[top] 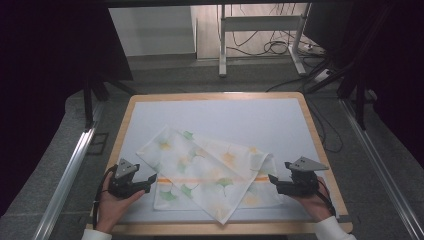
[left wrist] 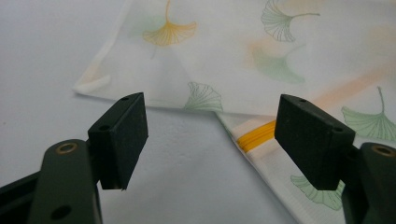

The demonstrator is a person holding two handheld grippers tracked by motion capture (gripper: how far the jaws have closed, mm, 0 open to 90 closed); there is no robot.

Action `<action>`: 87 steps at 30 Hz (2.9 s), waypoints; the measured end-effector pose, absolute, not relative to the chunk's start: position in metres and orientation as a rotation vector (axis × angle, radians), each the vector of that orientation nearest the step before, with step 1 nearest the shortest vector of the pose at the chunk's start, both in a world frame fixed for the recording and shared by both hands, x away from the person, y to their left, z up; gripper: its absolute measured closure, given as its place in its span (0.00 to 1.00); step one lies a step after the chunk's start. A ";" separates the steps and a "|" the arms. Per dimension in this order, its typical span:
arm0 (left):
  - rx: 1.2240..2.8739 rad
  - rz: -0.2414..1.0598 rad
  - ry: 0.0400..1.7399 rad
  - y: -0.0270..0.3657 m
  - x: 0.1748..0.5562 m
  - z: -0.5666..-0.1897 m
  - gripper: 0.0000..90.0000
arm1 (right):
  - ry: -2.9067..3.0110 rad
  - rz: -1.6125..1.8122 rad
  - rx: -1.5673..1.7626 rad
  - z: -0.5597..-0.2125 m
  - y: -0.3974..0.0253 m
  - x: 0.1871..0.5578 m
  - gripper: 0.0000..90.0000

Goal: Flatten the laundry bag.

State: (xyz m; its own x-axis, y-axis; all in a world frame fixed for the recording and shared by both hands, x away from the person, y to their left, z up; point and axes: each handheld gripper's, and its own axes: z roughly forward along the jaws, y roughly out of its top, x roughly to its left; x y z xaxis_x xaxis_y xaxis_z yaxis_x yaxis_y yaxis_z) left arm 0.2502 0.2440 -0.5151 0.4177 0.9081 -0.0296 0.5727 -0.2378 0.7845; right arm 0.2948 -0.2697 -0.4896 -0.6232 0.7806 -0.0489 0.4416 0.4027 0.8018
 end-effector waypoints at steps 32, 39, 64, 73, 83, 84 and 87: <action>1.952 0.566 1.216 0.235 0.240 -0.517 0.31 | 2.273 1.181 1.016 -0.480 -0.255 0.302 0.33; 1.968 0.568 1.200 0.232 0.240 -0.518 0.31 | 2.318 1.188 0.953 -0.474 -0.242 0.294 0.34; 1.958 0.564 1.197 0.233 0.239 -0.519 0.30 | 2.498 1.193 0.778 -0.465 -0.158 0.294 0.33; 1.965 0.564 1.191 0.230 0.238 -0.519 0.30 | 2.584 1.159 0.708 -0.473 -0.133 0.281 0.33; 1.972 0.560 1.190 0.230 0.239 -0.521 0.30 | 2.663 1.122 0.654 -0.482 -0.106 0.276 0.34; 1.973 0.561 1.191 0.231 0.239 -0.521 0.30 | 2.672 1.115 0.646 -0.483 -0.103 0.276 0.34; 1.973 0.562 1.194 0.231 0.239 -0.521 0.30 | 2.709 1.084 0.622 -0.487 -0.091 0.275 0.34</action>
